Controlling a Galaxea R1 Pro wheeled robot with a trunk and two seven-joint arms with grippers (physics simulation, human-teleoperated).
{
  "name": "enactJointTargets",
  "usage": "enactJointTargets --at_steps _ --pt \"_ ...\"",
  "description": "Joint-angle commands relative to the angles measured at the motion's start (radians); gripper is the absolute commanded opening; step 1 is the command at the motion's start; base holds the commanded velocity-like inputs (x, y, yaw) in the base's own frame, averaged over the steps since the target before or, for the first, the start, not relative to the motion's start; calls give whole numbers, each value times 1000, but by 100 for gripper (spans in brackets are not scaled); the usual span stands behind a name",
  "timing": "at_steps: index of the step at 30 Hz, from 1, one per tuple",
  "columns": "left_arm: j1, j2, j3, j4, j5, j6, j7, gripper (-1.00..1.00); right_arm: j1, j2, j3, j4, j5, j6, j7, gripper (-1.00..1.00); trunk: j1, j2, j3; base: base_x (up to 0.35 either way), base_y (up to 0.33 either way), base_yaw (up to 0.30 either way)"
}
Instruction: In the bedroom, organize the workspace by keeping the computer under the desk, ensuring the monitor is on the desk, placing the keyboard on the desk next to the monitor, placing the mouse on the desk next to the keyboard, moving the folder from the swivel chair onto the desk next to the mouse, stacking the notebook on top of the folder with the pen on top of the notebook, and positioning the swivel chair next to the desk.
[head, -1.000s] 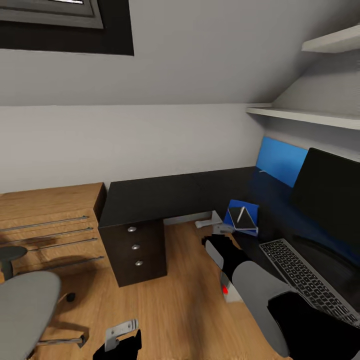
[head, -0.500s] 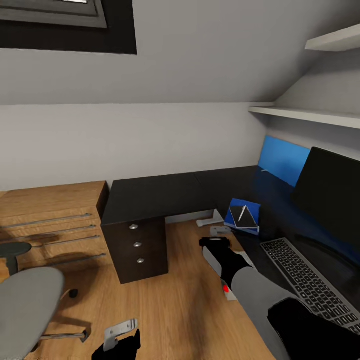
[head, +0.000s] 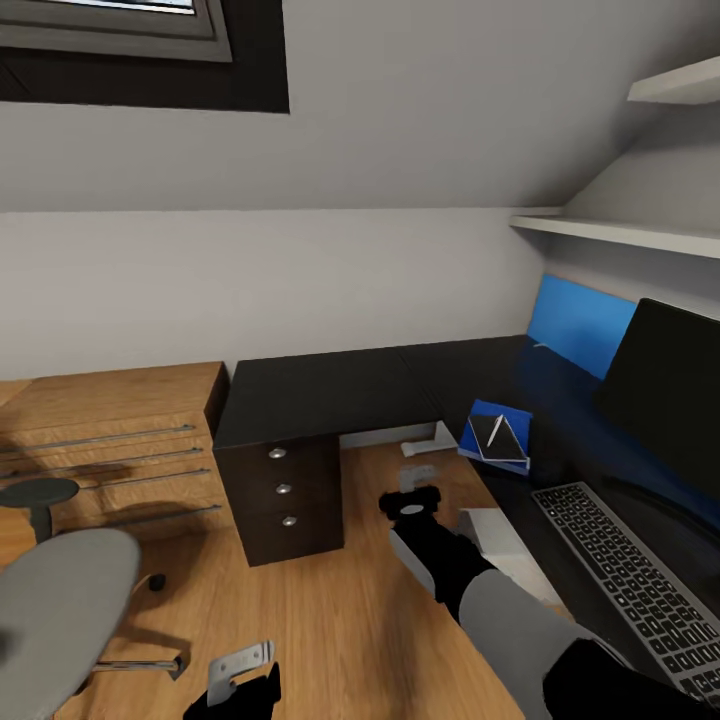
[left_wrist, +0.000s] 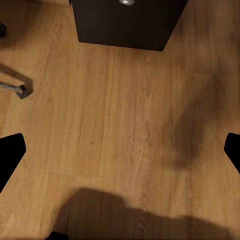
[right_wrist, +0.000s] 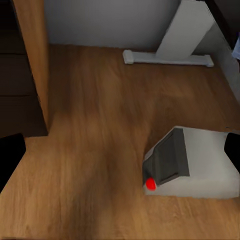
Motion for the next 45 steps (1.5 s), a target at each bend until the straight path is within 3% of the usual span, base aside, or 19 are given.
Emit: enactJointTargets --at_steps 1,7,8,13,14,18,20,22,24,25,27,28,34,35,36,42,45 --pt "0 0 0 0 7 2 7 100 7 0 24 -2 -3 -11 -8 100 0 -1 -1 0 0 7" --pt "0 4 11 33 8 1 5 100 85 0 113 -3 -4 -163 -11 100 0 -1 -1 0 0 3" --pt "0 6 24 57 7 0 3 100 134 0 128 1 -3 -229 -10 100 0 -1 -1 0 0 1" --pt "0 10 52 117 6 -2 1 100 267 0 151 11 8 -388 -13 100 0 -1 -1 0 0 0" --pt "0 12 59 141 6 -3 1 100 313 0 158 12 24 -440 -15 100 0 -1 -1 0 0 0" --pt "0 24 66 197 5 -21 0 100 412 0 167 17 80 -531 -22 100 0 -1 -1 0 0 0" --pt "0 32 68 273 5 -85 -1 100 493 0 170 22 121 -574 -49 100 -8 13 6 0 0 0" --pt "0 35 69 348 3 -153 -1 100 532 0 170 47 134 -596 -69 100 -15 27 12 0 0 0" --pt "0 37 68 411 3 -197 -1 100 549 0 171 122 137 -663 -76 100 -23 41 18 0 0 0" --pt "0 39 68 440 3 -213 -3 100 554 0 172 186 137 -738 -79 100 -27 48 21 0 0 0" --pt "0 40 68 459 3 -219 -4 100 556 0 171 216 135 -780 -81 100 -34 62 27 0 0 0" --pt "0 43 70 633 3 -242 -57 100 560 0 167 277 126 -866 -81 100 -38 69 31 0 0 0" --pt "-3 43 70 753 4 -323 -135 100 560 0 166 287 112 -873 -80 100 -61 111 52 0 0 0" --pt "-8 45 70 800 4 -353 -209 100 560 0 167 290 103 -876 -78 100 -65 118 56 0 0 0" --pt "-10 52 70 812 4 -360 -233 100 560 0 167 296 101 -877 -78 100 -69 125 61 0 0 35" --pt "-12 65 71 822 5 -367 -254 100 560 -3 164 313 100 -878 -78 100 -92 167 88 0 0 93" --pt "-12 68 72 835 5 -370 -257 100 560 -23 164 322 103 -879 -76 100 -103 188 102 0 0 169"
